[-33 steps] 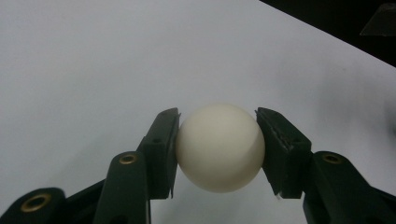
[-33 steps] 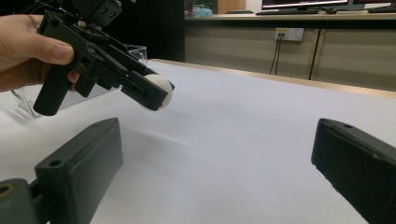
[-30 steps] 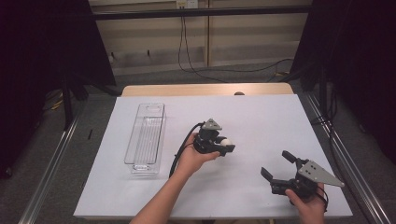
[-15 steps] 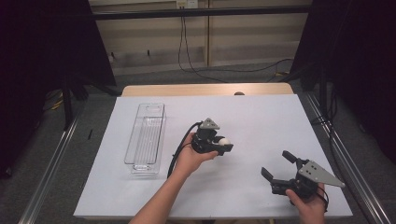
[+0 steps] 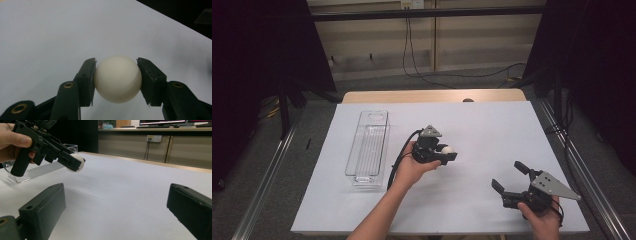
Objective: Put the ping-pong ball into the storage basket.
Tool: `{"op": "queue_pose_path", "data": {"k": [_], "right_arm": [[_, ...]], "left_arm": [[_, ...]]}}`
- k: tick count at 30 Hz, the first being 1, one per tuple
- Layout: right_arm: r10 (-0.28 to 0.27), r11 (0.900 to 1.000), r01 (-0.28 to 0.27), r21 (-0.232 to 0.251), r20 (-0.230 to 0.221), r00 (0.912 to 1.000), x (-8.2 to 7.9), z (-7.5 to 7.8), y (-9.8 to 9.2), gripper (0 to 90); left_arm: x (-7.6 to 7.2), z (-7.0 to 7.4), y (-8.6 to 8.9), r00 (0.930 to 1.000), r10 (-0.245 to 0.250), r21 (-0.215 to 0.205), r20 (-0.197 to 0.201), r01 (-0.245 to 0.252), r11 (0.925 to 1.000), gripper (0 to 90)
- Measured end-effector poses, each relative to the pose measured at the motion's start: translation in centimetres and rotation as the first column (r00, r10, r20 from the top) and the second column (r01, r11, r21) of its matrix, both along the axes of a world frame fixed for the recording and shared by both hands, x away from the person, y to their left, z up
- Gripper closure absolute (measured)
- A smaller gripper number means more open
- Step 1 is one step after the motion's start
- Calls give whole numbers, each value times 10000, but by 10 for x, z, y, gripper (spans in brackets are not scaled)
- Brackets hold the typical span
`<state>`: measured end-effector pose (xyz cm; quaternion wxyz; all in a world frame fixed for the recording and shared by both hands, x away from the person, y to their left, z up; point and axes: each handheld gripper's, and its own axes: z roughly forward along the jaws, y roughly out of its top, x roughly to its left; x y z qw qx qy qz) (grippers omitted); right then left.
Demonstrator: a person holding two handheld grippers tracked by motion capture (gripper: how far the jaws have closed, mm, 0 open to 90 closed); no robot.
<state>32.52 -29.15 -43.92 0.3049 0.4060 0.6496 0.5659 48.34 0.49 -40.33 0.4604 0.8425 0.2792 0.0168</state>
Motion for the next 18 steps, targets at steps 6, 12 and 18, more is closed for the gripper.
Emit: {"op": "queue_pose_path", "data": {"k": [6,12,18], "right_arm": [[-10,10000,10,-29,11,10000,0,0,0,16],[-26,10000,26,11,-16,10000,1,0,0,16],[-62,10000,62,41,-4,10000,0,0,0,16]], "left_arm": [[0,1,4,10000,23,88,3,-23,10000,511],[0,2,6,9999,110,-76,13,-110,9999,511],[1,1,9,10000,81,96,-16,-81,9999,511]]}}
